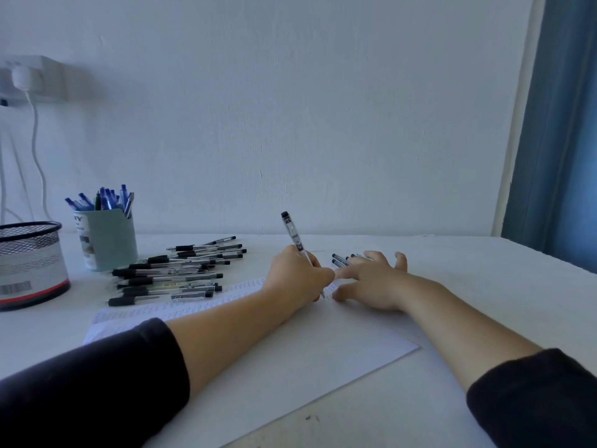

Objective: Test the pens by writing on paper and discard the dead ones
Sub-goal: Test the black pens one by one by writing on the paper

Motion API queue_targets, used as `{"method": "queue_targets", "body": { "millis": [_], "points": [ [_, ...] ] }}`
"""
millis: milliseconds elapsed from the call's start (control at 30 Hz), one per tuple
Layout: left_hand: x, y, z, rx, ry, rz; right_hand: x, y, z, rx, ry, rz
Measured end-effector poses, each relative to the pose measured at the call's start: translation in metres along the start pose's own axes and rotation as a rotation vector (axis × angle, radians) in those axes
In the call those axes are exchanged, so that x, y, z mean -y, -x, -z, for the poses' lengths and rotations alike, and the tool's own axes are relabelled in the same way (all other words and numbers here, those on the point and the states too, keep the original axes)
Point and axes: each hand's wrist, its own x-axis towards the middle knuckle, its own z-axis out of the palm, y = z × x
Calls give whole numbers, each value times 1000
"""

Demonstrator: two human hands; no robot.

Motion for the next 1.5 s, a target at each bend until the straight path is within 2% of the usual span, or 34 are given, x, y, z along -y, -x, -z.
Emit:
{"method": "queue_targets", "body": {
  "millis": [1500],
  "points": [
    [-3,6,1,1,-36,-36,-2,-1,-1,4,-7,10]
  ]
}}
